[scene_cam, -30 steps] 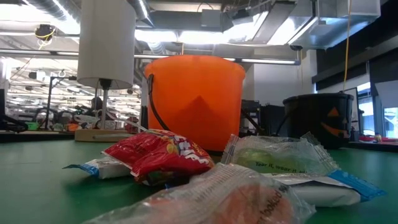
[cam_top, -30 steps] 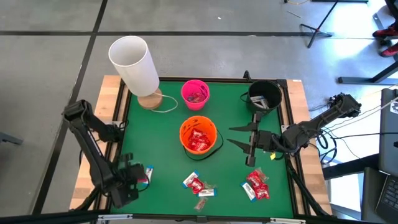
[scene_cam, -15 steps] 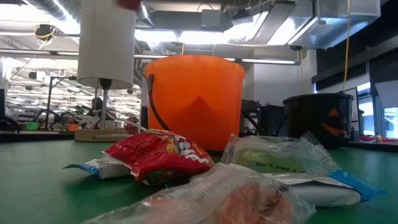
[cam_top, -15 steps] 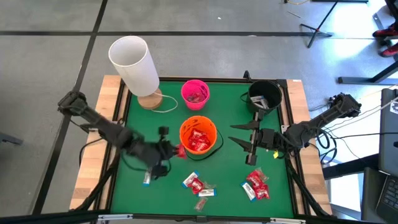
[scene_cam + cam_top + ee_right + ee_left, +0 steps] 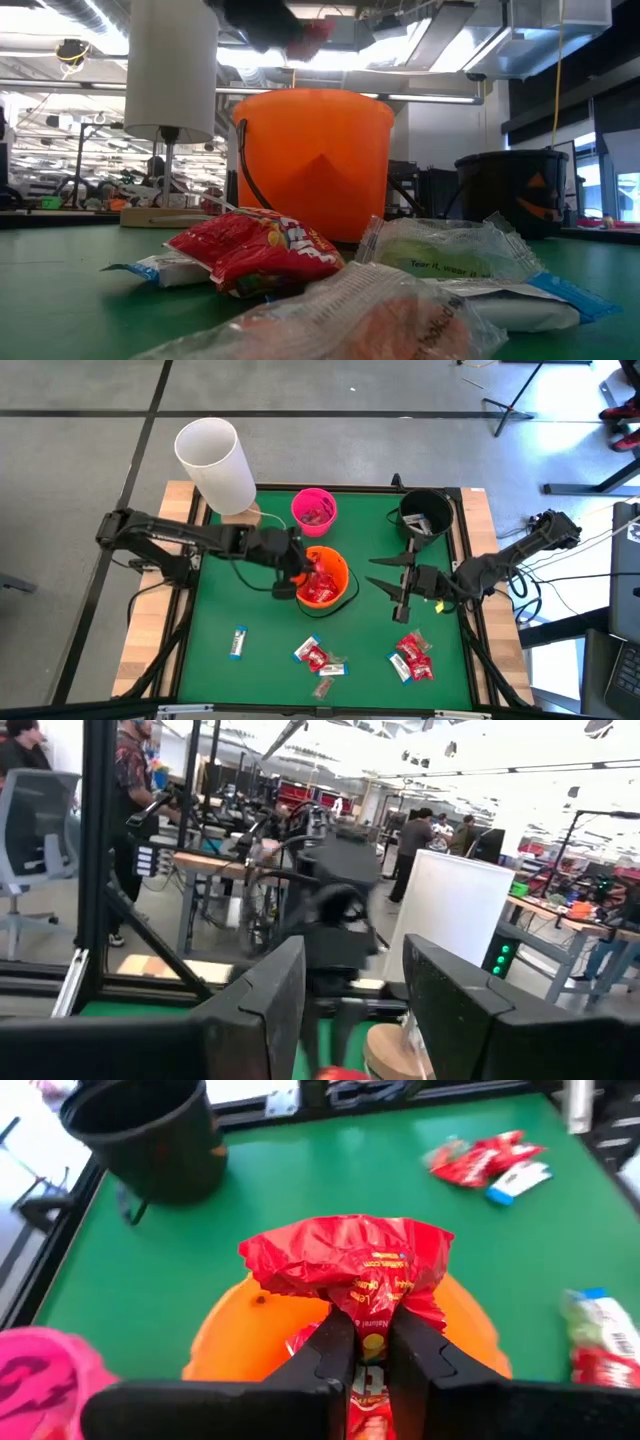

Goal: Sort candy
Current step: Put the red candy into the orange bucket

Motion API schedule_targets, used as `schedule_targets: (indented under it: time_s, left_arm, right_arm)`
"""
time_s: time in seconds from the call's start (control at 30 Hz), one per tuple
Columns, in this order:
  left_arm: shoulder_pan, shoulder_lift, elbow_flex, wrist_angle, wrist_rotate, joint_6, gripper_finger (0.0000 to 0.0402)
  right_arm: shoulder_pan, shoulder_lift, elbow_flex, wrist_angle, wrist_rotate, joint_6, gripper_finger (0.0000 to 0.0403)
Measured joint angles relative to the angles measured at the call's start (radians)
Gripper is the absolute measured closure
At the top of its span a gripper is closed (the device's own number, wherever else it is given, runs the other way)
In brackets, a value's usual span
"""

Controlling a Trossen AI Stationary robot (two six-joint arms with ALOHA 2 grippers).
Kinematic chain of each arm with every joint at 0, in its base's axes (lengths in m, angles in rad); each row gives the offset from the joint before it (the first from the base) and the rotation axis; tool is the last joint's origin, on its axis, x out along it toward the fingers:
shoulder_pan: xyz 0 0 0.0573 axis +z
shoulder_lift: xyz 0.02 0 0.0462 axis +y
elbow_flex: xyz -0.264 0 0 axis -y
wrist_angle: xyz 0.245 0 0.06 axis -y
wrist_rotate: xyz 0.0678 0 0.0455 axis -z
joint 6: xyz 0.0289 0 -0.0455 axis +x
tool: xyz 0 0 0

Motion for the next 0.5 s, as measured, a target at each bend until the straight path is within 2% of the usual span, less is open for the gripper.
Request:
schedule_targets:
  time_s: [0.13, 0.2, 0.5]
  left_arm:
    - [0.046, 0.011, 0.000, 0.000, 0.010, -0.017, 0.0375]
    - [0.060, 0.017, 0.000, -0.011, 0.047, -0.029, 0.0363]
    - [0.068, 0.016, 0.000, -0.037, 0.023, -0.048, 0.0228]
  right_arm:
    - [0.001, 0.001, 0.000, -0.023, 0.006, -0.001, 0.0237]
    - [0.001, 0.000, 0.000, -0.022, 0.009, -0.001, 0.0237]
    - [0.000, 0.000, 0.000, -0.014, 0.008, -0.021, 0.0237]
